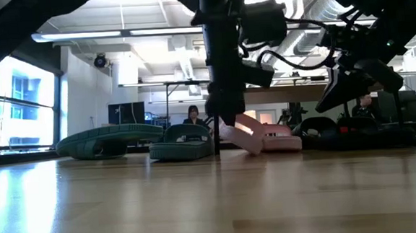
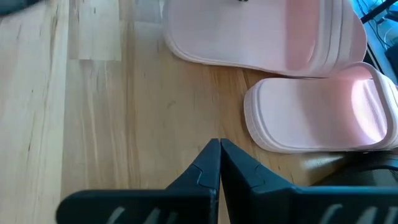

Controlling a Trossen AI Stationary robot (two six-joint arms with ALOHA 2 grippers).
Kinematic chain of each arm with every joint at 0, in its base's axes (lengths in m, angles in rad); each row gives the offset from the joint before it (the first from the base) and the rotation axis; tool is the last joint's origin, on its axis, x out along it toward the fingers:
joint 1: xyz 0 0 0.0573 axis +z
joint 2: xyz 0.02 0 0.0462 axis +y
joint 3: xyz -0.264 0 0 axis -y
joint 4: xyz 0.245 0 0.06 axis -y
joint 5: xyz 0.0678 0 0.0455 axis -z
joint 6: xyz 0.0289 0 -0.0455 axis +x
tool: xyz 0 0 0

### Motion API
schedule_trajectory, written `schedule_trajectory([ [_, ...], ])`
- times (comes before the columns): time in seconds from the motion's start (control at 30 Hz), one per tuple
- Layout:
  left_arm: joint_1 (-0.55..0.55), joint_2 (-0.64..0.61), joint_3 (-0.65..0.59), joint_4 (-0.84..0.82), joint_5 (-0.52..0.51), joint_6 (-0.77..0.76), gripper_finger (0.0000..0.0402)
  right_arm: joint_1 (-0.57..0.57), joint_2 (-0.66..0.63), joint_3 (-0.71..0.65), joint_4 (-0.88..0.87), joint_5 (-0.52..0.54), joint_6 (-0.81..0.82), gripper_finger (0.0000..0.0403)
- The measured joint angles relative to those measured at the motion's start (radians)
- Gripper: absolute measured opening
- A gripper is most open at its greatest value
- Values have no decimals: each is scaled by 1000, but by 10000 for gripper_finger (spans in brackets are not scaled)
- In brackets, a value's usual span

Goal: Pick and place slides into the shelf
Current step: Put the pink slipper under the shelf

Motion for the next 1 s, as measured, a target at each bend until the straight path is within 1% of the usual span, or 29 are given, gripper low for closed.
schedule_trajectory([
  [0.17,6,5,-18,15,-30,-7,9,0,0,0,5,-1,0,0],
  [0.37,18,5,-18,22,-28,-11,2,0,0,0,8,-4,0,0],
  [0.53,25,2,-35,40,22,2,1,0,0,0,6,-13,0,0],
  [0.8,27,2,-126,98,46,31,1,0,0,0,5,-22,0,0],
  [1.0,28,2,-132,132,40,27,1,0,0,0,5,-28,0,0],
])
